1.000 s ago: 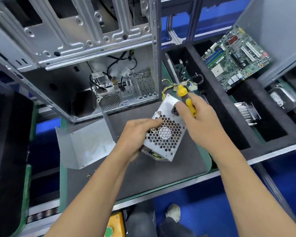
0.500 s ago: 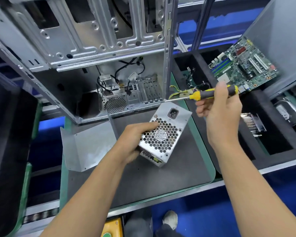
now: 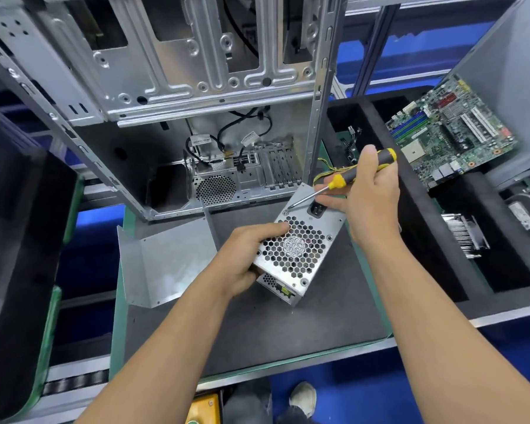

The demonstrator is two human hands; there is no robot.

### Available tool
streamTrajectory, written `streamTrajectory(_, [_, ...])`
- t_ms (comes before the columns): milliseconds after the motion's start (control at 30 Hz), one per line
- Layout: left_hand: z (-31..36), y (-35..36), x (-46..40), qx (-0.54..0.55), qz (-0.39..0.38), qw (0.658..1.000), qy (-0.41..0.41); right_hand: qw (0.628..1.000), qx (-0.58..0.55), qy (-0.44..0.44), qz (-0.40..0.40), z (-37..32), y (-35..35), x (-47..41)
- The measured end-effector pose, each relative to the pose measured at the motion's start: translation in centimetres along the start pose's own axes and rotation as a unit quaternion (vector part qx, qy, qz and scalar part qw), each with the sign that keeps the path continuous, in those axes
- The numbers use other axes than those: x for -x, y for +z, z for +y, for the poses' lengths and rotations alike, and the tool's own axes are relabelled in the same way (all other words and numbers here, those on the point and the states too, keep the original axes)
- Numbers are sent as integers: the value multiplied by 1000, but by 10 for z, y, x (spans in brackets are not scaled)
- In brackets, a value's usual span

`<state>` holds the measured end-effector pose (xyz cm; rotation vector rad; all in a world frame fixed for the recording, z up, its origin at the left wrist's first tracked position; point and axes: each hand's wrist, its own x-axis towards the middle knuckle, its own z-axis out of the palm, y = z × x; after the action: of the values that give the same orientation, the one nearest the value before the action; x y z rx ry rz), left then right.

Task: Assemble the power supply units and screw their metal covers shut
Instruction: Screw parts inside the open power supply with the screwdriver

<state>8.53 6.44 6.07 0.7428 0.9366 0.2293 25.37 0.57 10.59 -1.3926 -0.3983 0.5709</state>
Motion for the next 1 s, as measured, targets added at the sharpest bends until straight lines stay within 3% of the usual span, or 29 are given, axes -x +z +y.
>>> streamTrajectory(667, [0, 0, 0, 4, -7, 1000, 11, 999, 33, -4, 2, -6, 2, 4])
streamTrajectory(867, [-1, 0, -1, 11, -9, 1000, 14, 989, 123, -77, -25, -24, 11, 10])
streamTrajectory(1000, [-1, -1, -1, 20, -11, 1000, 15, 967, 210, -119, -83, -41, 17, 14])
